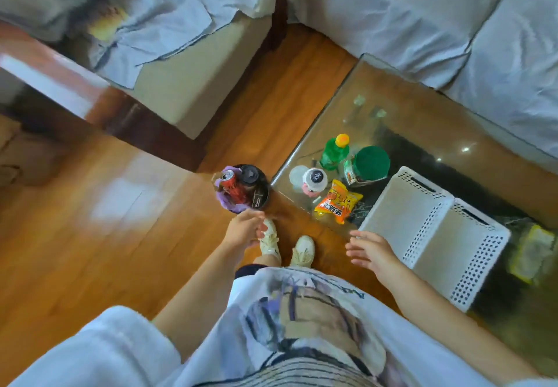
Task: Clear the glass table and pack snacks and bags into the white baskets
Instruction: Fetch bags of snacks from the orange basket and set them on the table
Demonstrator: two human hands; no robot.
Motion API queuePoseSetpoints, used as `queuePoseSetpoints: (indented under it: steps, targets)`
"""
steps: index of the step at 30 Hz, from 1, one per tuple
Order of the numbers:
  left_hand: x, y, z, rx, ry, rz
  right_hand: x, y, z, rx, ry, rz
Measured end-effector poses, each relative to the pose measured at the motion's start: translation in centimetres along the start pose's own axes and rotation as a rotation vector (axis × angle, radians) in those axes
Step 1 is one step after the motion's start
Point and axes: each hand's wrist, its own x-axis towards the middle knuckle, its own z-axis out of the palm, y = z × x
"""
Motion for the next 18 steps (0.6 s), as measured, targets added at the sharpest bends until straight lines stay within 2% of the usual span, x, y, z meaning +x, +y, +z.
queuePoseSetpoints:
  steps: [8, 13, 18]
  targets:
    - [-6.1, -10.0, -7.7, -0.386, 0.209, -0.075, -2.3, -2.2, 6.3, -0.494, -0.123, -0.07]
    - [-10.5, -20.2, -11.0, -0.626, 0.419, -0.225, -4.3, -2.4, 15.1, -0.774, -0.253, -0.13]
    - [-14.8, -30.5, -12.9, -0.925, 0.599, -0.415, -7.4, 0.5, 25.5, -0.999, -0.384, -0.224]
